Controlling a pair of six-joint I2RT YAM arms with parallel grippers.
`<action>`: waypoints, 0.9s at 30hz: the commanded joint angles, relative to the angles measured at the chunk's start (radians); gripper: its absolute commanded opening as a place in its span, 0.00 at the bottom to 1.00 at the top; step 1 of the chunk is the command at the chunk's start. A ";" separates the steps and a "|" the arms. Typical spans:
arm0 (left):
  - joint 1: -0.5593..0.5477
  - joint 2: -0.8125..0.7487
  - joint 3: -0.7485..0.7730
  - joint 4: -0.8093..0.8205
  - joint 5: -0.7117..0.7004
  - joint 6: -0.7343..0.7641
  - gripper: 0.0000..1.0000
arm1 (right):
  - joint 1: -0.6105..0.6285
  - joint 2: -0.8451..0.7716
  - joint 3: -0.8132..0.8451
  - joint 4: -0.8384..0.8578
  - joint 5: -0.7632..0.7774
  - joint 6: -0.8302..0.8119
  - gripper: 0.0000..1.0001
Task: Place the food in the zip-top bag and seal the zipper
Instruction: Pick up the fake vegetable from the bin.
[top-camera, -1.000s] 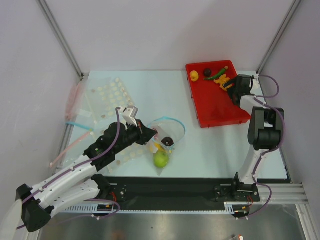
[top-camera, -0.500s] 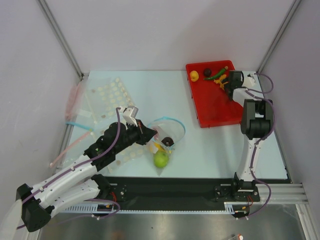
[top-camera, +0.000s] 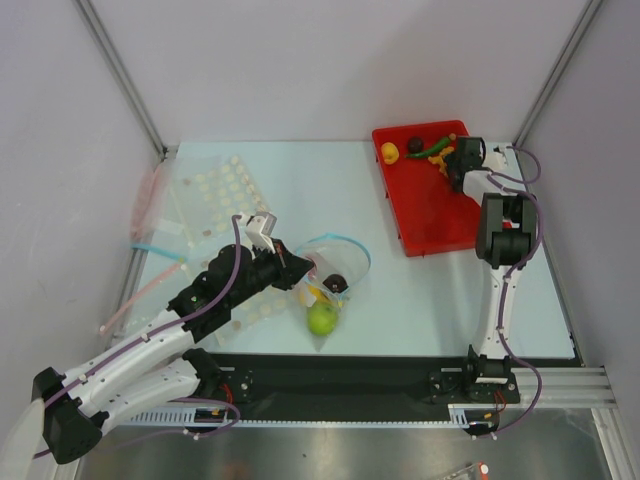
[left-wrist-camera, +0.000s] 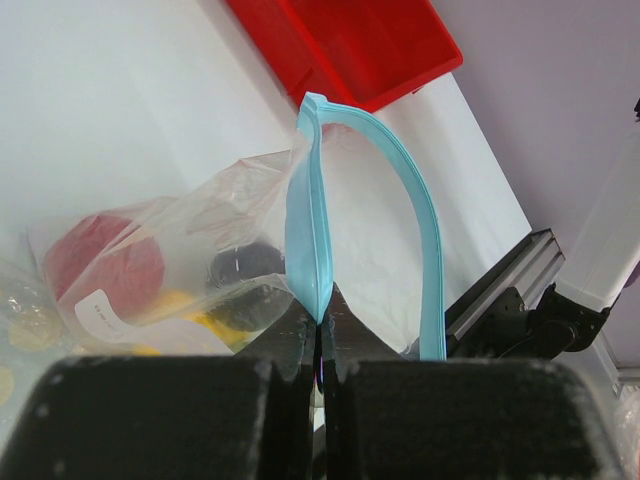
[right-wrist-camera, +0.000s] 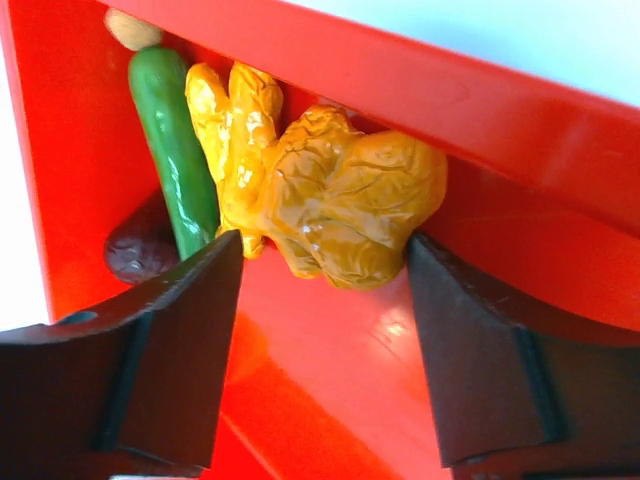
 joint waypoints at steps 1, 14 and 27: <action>-0.003 0.003 0.035 0.014 -0.007 0.005 0.00 | -0.026 0.056 0.043 -0.034 -0.038 0.049 0.69; -0.003 -0.002 0.035 0.014 -0.007 0.005 0.00 | -0.019 -0.095 -0.107 0.114 0.015 -0.130 0.04; -0.003 0.000 0.035 0.014 -0.006 0.005 0.00 | -0.017 -0.356 -0.362 0.196 0.008 -0.199 0.00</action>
